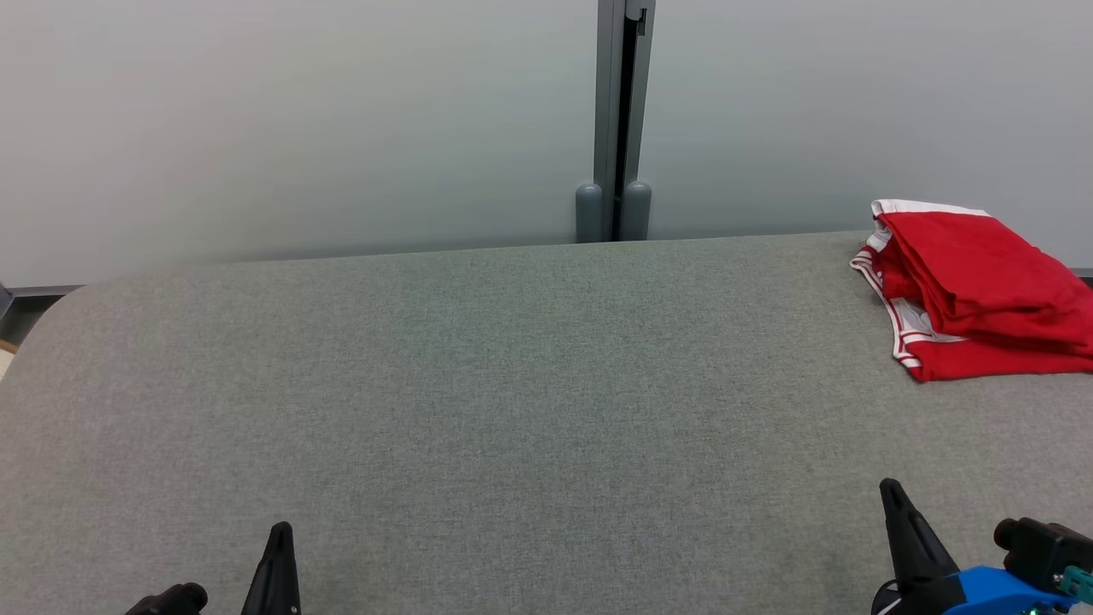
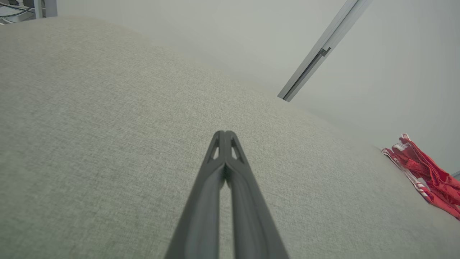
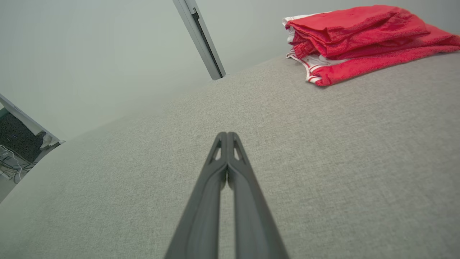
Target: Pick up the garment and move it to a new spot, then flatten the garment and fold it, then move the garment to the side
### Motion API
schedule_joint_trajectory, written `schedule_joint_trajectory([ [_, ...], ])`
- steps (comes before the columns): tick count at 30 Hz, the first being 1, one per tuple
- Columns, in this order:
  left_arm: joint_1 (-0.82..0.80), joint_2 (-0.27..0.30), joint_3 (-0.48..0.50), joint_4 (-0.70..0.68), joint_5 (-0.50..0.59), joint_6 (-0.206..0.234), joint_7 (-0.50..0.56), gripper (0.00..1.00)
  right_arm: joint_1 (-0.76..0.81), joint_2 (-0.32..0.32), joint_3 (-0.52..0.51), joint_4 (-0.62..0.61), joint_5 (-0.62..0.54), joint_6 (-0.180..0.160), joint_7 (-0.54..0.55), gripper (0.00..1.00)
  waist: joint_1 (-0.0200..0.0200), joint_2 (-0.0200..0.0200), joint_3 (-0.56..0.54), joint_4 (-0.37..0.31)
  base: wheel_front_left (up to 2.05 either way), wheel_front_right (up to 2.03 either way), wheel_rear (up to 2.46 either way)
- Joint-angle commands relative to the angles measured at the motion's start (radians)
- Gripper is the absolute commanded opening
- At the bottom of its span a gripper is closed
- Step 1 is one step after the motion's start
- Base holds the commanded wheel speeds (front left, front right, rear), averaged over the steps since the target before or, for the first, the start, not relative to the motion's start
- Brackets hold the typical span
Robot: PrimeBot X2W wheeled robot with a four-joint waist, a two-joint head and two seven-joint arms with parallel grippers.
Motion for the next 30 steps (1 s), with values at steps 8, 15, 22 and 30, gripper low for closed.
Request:
schedule_joint_trajectory([
  [8,-0.053,-0.005,0.033,-0.032,-0.137,-0.009,0.040,0.00,-0.046,-0.004,-0.005,-0.007,0.165,0.000,0.017,0.00,-0.0001,-0.0001,0.003,0.001,0.00,0.00,0.00],
  [15,-0.068,-0.012,0.051,-0.041,-0.229,-0.013,0.068,0.00,-0.059,-0.005,-0.007,-0.003,0.274,0.000,0.029,0.00,-0.0001,-0.0001,0.005,0.003,0.00,0.00,0.00],
  [22,-0.082,-0.018,0.069,-0.049,-0.314,-0.017,0.094,0.00,-0.071,-0.005,-0.009,0.001,0.375,0.000,0.040,0.00,-0.0001,-0.0001,0.007,0.004,0.00,0.00,0.00],
  [30,-0.095,-0.024,0.084,-0.057,-0.392,-0.019,0.118,0.00,-0.083,-0.006,-0.010,0.005,0.468,0.000,0.051,0.00,-0.0002,-0.0001,0.009,0.005,0.00,0.00,0.00],
])
